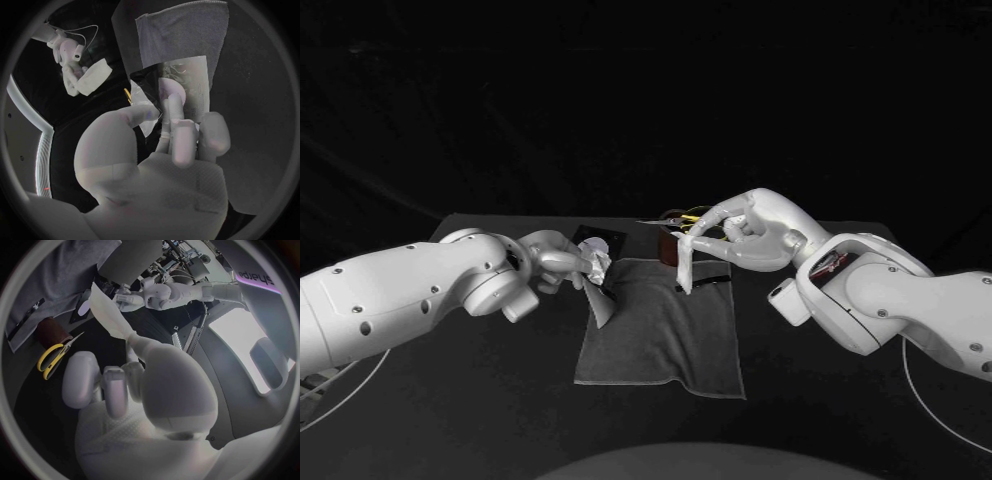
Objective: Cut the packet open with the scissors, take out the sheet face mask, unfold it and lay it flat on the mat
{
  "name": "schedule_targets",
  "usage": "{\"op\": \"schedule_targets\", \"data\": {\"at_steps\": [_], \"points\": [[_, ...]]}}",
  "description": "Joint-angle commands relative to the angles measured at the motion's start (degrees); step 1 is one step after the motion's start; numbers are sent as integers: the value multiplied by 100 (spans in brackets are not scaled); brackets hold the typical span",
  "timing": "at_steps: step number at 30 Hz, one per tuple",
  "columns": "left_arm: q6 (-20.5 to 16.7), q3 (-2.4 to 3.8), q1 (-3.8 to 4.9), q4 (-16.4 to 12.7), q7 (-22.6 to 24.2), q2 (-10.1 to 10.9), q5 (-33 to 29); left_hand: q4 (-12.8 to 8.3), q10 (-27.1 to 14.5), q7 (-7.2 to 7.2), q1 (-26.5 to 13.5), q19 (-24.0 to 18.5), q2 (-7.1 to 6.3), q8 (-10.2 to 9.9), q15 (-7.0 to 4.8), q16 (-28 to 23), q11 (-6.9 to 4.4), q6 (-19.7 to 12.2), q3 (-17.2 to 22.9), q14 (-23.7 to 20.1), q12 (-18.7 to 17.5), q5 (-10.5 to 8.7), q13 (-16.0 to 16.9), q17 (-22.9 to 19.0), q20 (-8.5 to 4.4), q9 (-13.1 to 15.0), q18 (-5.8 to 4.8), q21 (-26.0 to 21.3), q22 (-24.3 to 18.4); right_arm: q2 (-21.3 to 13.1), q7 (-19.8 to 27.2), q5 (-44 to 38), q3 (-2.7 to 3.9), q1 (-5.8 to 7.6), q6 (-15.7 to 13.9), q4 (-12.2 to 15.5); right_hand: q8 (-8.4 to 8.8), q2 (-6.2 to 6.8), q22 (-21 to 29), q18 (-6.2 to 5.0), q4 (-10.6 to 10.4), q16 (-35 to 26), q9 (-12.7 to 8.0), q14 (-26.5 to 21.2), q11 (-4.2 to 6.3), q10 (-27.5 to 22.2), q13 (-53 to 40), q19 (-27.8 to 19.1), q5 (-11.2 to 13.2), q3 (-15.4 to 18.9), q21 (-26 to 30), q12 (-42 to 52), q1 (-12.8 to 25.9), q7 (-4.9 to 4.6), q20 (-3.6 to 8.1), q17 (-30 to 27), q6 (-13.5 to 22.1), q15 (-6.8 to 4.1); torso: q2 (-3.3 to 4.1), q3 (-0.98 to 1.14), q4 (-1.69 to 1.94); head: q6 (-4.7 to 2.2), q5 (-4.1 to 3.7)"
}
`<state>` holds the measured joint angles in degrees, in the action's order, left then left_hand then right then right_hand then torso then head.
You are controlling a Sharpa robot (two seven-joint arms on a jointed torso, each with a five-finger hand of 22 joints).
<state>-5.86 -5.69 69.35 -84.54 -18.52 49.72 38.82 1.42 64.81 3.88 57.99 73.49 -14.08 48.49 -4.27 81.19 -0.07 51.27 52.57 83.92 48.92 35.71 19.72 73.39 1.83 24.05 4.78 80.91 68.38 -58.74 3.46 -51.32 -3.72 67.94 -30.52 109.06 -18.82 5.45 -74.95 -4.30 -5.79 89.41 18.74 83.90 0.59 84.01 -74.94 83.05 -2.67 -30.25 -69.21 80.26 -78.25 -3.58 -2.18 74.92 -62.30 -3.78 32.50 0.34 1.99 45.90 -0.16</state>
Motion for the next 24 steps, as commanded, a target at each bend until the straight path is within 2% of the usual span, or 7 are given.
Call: {"op": "schedule_targets", "data": {"at_steps": [1,6,9,14,16,22,24], "points": [[317,20,133,-55,-179,174,-884,-692,8,2,10,-40,73,15,9,-26,-30,-20,667,140,-13,1,-8,3,-11,324,71,-29,-5,9,133,150,-31,5,217,-61,-200,-48,-482,12,14,19,332,596,18,203,-864,-11,-12,-21,14,-30,-11,3,22,1452,11,-38,-30,7,4,-17,24],[254,25,378,-75,-324,501,-1292,-679,22,-2,1,-27,82,12,10,6,-33,-11,650,159,-15,-2,-19,63,-7,325,67,-31,5,71,130,104,-96,-3,267,-167,-200,-48,-482,12,14,19,332,596,18,203,-864,-11,-12,-21,14,-30,-11,3,22,1452,11,-38,-54,32,23,-28,88],[183,25,483,-47,-392,650,-1465,-675,30,-4,-3,-28,83,11,9,22,-35,-5,644,167,-16,-2,-24,91,-6,325,67,-35,0,114,131,75,-121,-16,283,-226,-200,-48,-482,12,14,19,332,596,18,203,-864,-11,-12,-21,14,-30,-11,3,22,1452,11,-38,-73,47,35,-25,119],[39,26,584,12,-482,837,-1688,-670,50,-12,-8,-20,89,10,5,50,-41,10,639,184,-18,1,-35,142,-4,325,66,-38,4,165,136,12,-149,-33,304,-304,-203,-49,-478,10,20,15,334,595,17,199,-860,-15,-12,-25,24,-36,-6,1,22,1447,18,-37,-87,46,41,-25,152],[63,26,620,-44,-513,944,-1734,-670,51,-13,-9,-22,89,10,5,50,-41,11,639,184,-18,1,-36,142,-4,325,66,-40,1,178,137,-9,-158,-36,313,-326,-203,-49,-478,10,20,15,334,595,17,199,-860,-15,-12,-25,24,-36,-6,1,22,1447,18,-37,-78,37,28,-33,168],[110,23,848,-158,-659,1239,-1719,-676,60,-17,-12,-25,83,8,2,47,-45,18,636,183,-22,4,-44,137,-5,325,68,-46,-8,219,129,-33,-182,-40,324,-397,-206,-48,-478,10,23,14,336,594,16,199,-861,-16,-12,-27,26,-36,-3,1,21,1445,22,-37,-89,40,38,-31,185],[82,14,937,-161,-727,1347,-1675,-676,67,-19,-16,-13,78,7,0,54,-47,24,632,188,-24,4,-49,149,-5,325,65,-43,3,243,127,-37,-189,-40,325,-427,-206,-48,-478,10,23,14,336,594,16,199,-861,-16,-12,-27,26,-36,-3,1,21,1445,22,-37,-85,50,34,-34,192]]}}
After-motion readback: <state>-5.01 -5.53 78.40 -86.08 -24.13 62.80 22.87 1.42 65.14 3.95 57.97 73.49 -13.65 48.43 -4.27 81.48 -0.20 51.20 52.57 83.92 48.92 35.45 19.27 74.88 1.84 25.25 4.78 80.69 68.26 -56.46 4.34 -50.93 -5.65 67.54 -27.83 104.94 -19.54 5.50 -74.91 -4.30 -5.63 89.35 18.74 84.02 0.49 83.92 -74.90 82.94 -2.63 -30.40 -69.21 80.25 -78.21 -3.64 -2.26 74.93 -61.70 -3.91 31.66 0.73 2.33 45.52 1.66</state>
